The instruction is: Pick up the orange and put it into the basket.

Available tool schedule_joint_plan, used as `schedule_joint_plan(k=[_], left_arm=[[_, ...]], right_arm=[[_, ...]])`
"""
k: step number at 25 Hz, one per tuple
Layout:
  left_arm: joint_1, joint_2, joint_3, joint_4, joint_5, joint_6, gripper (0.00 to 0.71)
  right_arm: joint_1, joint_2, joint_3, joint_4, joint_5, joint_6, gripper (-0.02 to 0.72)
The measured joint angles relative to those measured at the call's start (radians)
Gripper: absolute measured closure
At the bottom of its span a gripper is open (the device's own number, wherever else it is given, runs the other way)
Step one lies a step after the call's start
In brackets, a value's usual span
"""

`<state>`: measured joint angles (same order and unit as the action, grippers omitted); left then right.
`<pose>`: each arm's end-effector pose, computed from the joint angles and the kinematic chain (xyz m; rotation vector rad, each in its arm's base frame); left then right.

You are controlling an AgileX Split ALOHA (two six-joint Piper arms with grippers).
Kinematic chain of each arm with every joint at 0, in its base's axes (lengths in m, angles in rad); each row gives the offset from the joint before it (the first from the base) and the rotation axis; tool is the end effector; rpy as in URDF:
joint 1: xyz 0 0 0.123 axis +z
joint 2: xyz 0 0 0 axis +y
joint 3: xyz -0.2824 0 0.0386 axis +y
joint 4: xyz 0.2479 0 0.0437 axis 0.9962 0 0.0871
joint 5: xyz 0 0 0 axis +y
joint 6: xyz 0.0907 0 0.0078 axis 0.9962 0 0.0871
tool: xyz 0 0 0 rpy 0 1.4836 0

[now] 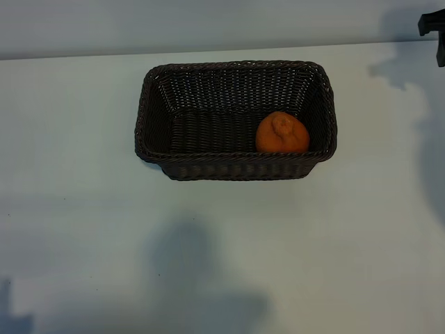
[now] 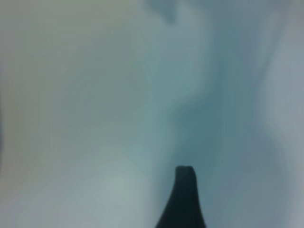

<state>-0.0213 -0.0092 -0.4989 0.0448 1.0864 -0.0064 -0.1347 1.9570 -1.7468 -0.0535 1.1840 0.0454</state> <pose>-0.0072 0.0038 0.2748 0.0124 2.0612 0.0366 0.4129 -0.0605 0.2733 0.2394 2.8690 -0.0922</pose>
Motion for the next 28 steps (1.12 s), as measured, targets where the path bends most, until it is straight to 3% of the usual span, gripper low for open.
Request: schedule_joint_plan(k=[14, 28], left_arm=[[0.000, 0.000, 0.000, 0.000, 0.000, 0.000, 0.118], [0.000, 0.000, 0.000, 0.000, 0.000, 0.000, 0.118]], right_arm=[[0.000, -0.233, 0.000, 0.000, 0.043, -0.002, 0.123], [0.000, -0.803, 0.000, 0.000, 0.044, 0.011, 0.123]])
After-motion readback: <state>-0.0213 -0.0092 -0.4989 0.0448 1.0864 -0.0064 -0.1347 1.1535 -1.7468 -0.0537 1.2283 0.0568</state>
